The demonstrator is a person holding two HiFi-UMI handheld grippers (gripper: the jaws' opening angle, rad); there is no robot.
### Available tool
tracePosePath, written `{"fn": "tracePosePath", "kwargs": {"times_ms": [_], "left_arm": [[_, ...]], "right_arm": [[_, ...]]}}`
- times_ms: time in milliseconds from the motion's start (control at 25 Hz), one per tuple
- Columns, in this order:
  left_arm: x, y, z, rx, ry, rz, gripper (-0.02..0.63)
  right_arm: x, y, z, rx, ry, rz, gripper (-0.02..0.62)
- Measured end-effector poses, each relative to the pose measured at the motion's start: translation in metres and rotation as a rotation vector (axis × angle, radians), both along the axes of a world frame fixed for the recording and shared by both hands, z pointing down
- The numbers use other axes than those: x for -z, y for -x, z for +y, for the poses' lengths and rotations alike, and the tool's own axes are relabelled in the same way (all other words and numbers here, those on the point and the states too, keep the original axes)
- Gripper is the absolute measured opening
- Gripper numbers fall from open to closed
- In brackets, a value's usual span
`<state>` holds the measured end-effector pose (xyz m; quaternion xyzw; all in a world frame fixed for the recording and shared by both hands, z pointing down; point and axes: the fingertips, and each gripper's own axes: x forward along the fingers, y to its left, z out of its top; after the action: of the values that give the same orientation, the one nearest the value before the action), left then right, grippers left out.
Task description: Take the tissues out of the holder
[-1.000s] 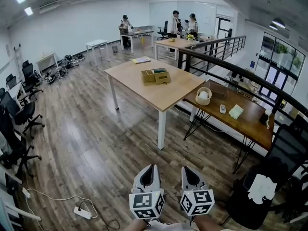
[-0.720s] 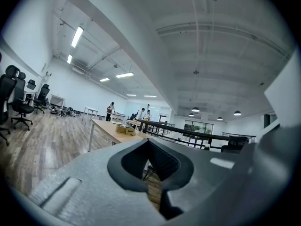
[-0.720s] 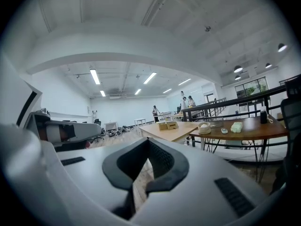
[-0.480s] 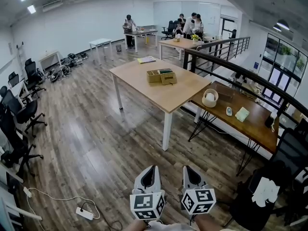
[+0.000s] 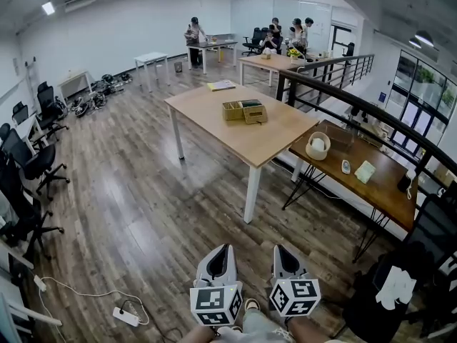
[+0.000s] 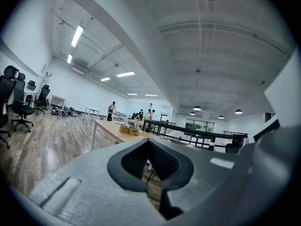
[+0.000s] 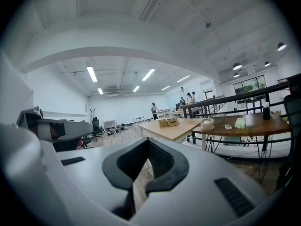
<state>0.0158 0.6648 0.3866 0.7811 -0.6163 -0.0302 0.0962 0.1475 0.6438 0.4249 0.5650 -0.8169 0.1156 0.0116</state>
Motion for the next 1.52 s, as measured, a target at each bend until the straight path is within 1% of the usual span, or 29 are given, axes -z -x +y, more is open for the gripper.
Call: {"fn": "tracePosePath", "kwargs": {"times_ms": [200, 400, 600, 1000, 1360, 1520], "left_arm": [[-0.007, 0.008, -0.017, 0.003, 0.011, 0.012, -0.014], [-0.01, 0.007, -0.042, 0.0, 0.013, 0.017, -0.014], [-0.006, 0.008, -0.075, 0.009, 0.005, 0.016, -0.014], [-0.007, 0.008, -0.148, 0.032, 0.025, 0.022, -0.014], [-0.01, 0.003, -0.222, 0.045, 0.05, 0.019, -0.014], [-0.01, -0.006, -0.255, 0.042, 0.05, 0.016, -0.014]], "right_arm": [[-0.003, 0.009, -0.019, 0.008, -0.004, -0.002, 0.003], [-0.007, 0.011, -0.044, 0.011, 0.002, -0.003, 0.003], [-0.005, 0.011, -0.079, 0.014, -0.001, -0.005, 0.003], [-0.001, 0.022, -0.161, 0.061, 0.01, 0.001, 0.003], [-0.005, 0.008, -0.234, 0.058, 0.033, 0.009, 0.004], [-0.006, 0.0, -0.267, 0.056, 0.037, 0.012, 0.004]]}}
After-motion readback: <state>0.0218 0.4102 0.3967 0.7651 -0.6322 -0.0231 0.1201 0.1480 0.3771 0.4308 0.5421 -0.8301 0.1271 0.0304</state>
